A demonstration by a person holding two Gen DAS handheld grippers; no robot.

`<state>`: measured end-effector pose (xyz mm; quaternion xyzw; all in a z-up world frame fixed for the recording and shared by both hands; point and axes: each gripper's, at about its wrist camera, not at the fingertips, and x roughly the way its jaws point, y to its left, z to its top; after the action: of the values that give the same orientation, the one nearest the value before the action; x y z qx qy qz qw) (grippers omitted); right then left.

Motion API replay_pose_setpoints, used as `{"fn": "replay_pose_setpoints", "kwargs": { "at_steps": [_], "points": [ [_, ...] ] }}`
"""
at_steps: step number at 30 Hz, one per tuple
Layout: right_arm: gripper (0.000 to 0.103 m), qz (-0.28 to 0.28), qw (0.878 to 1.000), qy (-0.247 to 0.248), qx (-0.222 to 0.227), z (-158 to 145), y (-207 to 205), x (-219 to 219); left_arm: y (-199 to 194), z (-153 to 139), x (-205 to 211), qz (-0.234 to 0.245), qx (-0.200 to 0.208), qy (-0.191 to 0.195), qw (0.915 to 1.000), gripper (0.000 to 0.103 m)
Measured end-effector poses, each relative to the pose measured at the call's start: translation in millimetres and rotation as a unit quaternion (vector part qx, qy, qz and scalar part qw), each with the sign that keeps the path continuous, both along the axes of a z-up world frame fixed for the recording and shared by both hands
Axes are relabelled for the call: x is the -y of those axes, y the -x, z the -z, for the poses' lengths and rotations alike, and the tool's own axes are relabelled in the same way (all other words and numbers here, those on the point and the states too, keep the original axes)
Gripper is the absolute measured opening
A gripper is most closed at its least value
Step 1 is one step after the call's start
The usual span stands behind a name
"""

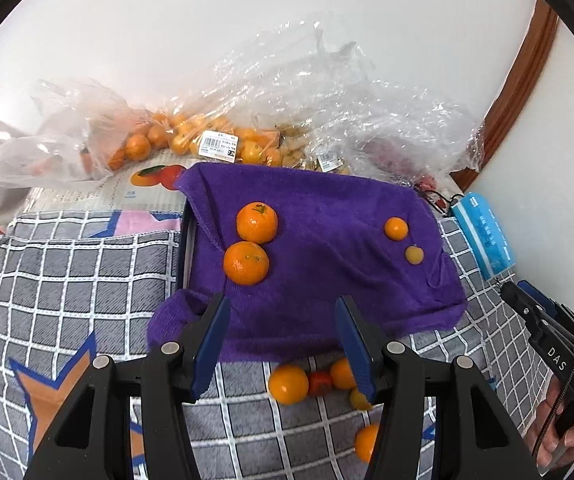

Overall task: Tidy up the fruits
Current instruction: 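Pull both open tools back from the towel toward the fruit row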

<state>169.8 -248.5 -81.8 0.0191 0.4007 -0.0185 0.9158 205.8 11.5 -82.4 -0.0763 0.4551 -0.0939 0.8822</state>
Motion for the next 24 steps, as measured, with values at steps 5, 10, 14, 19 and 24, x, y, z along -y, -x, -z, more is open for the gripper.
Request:
{"fn": "replay_pose_setpoints", "kwargs": {
  "at_steps": [5,10,14,19,24],
  "points": [
    [0.045,-0.005,1.000,0.001,0.016,-12,21,-6,21,-12,-3,-0.008,0.019,-0.005,0.9998,0.053],
    [0.050,-0.007,1.000,0.010,0.028,-18,37,-14,38,-20,-6,-0.014,0.031,-0.007,0.9994,0.052],
    [0.053,-0.011,0.999,0.017,0.038,-20,48,-19,51,-23,-9,-0.018,0.039,-0.005,0.9990,0.053],
    [0.053,-0.020,0.999,0.015,0.044,-18,60,-25,67,-24,-11,-0.017,0.040,0.001,0.9990,0.052],
    [0.054,-0.034,0.998,0.011,0.046,-10,72,-34,82,-18,-14,-0.025,0.039,0.003,0.9989,0.052]
  ]
}}
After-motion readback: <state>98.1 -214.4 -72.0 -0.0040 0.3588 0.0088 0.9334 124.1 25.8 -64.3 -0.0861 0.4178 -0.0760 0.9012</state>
